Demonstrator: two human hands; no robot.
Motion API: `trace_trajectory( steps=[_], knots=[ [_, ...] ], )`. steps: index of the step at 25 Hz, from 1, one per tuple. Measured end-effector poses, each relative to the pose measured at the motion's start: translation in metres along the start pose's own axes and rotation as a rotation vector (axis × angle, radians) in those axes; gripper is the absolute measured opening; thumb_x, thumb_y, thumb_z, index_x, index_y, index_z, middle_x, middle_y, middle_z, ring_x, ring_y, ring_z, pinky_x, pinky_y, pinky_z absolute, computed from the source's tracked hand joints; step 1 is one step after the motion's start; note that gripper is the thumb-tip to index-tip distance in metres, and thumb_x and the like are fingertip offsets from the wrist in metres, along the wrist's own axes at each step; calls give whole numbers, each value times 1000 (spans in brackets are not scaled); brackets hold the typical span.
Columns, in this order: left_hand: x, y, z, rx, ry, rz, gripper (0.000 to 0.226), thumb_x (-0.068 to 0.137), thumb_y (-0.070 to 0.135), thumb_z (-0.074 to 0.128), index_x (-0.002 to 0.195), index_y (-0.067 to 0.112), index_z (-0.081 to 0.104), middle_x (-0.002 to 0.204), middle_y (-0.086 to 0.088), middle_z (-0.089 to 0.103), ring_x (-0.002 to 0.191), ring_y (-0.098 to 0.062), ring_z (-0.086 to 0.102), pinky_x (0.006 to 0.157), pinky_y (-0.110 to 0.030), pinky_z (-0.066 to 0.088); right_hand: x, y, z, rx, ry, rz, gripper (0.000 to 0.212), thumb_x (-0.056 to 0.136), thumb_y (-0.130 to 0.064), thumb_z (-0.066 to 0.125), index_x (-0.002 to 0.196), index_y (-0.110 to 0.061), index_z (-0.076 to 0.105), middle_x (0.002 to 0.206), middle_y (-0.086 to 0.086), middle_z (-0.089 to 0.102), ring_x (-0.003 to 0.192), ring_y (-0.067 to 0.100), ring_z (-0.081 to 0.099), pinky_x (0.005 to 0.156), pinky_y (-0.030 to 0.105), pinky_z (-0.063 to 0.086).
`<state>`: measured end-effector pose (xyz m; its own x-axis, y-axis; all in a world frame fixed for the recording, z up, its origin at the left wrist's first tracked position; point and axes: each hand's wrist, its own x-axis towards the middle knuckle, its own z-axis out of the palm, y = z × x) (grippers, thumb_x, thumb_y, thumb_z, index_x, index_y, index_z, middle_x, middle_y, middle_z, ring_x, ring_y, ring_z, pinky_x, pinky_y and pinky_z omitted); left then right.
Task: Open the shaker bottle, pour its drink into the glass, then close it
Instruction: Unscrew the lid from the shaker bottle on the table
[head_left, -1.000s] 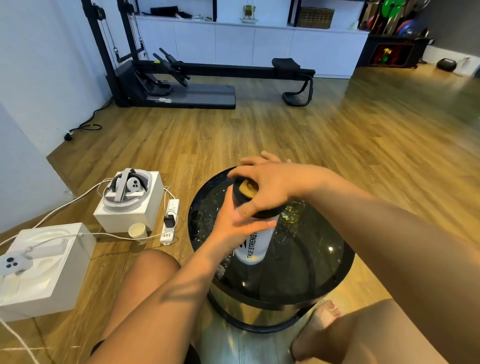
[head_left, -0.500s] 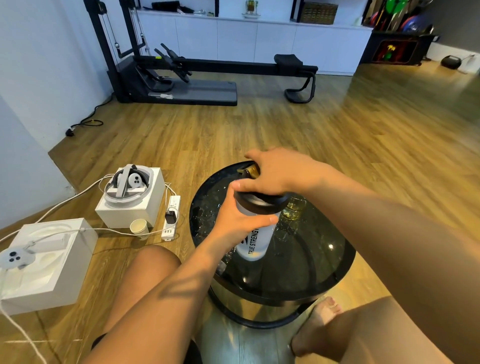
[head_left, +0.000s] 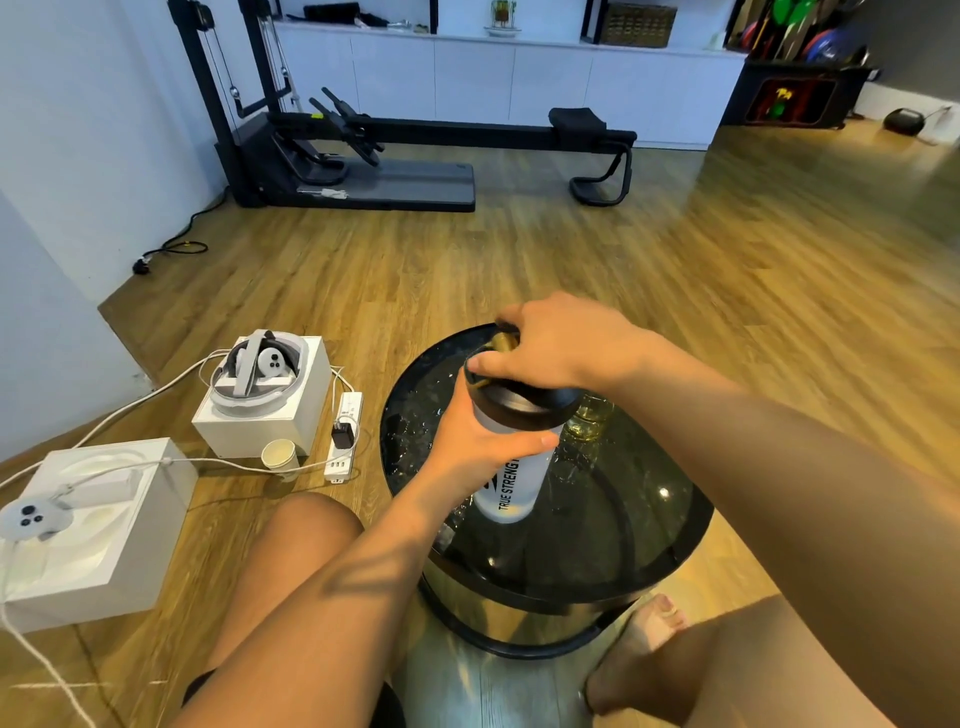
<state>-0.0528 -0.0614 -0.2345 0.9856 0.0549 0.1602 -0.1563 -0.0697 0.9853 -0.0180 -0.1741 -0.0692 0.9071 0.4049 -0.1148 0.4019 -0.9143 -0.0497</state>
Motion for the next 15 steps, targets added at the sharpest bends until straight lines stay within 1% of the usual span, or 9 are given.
trace_trajectory(
  steps=[2, 4, 5, 6, 8, 10, 11, 13, 15],
  knots=[
    [1, -3, -1, 10, -12, 7, 94, 47, 43, 97, 128, 45, 49, 121, 17, 70, 116, -3, 65, 97, -33, 52, -1, 0, -9, 148, -83, -168, 73, 71, -51, 67, 139, -40, 40, 122, -3, 62, 104, 23, 58, 78, 36, 47],
    [1, -4, -1, 1, -17, 20, 91, 50, 44, 99, 125, 56, 49, 125, 16, 69, 119, -6, 65, 97, -35, 52, -6, 1, -16, 333, -174, -296, 75, 68, -32, 69, 136, -43, 41, 122, -11, 61, 105, 15, 58, 81, 31, 49],
    [0, -3, -1, 2, -10, 18, 91, 49, 49, 99, 124, 57, 49, 124, 17, 68, 118, -5, 65, 96, -34, 52, -7, 2, -16, 406, -147, -315, 71, 68, -31, 68, 135, -43, 43, 121, -12, 62, 106, 13, 59, 81, 30, 49],
    [0, -3, -1, 3, -4, 13, 92, 47, 54, 98, 125, 55, 49, 124, 17, 69, 118, -5, 65, 95, -35, 52, -6, 2, -15, 418, -63, -300, 64, 72, -37, 66, 133, -40, 47, 119, -11, 62, 105, 15, 60, 79, 30, 48],
    [1, -5, 0, -5, -7, 22, 95, 46, 56, 98, 128, 44, 51, 124, 11, 69, 118, -10, 66, 99, -42, 52, -3, 2, -9, 136, 151, -116, 58, 78, -66, 56, 125, -32, 54, 110, -3, 64, 96, 22, 62, 68, 33, 46],
    [2, -8, -1, 2, -7, 37, 97, 47, 55, 98, 130, 40, 51, 123, 7, 69, 118, -14, 66, 101, -45, 52, -2, 4, -6, -108, 182, 110, 72, 74, -83, 44, 108, -23, 61, 94, 2, 63, 78, 24, 59, 57, 32, 40],
    [3, -8, -1, 11, -5, 38, 96, 47, 55, 98, 130, 41, 51, 123, 8, 69, 117, -14, 66, 100, -45, 52, -1, 3, -6, -83, 159, 134, 70, 74, -81, 48, 108, -21, 61, 95, 4, 64, 77, 25, 57, 57, 32, 41],
    [3, -9, -2, 23, 1, 29, 95, 45, 58, 98, 127, 49, 51, 124, 13, 69, 117, -10, 66, 98, -43, 53, 2, 3, -11, 85, 99, 22, 63, 75, -58, 67, 128, -26, 53, 112, 6, 64, 92, 27, 58, 66, 32, 43],
    [2, -10, -2, 32, 7, 16, 95, 44, 61, 97, 126, 51, 50, 126, 16, 68, 118, -7, 65, 99, -42, 53, 1, 1, -20, 206, -47, -156, 75, 72, -29, 73, 139, -36, 40, 120, -1, 63, 99, 22, 59, 68, 30, 45]
  ],
)
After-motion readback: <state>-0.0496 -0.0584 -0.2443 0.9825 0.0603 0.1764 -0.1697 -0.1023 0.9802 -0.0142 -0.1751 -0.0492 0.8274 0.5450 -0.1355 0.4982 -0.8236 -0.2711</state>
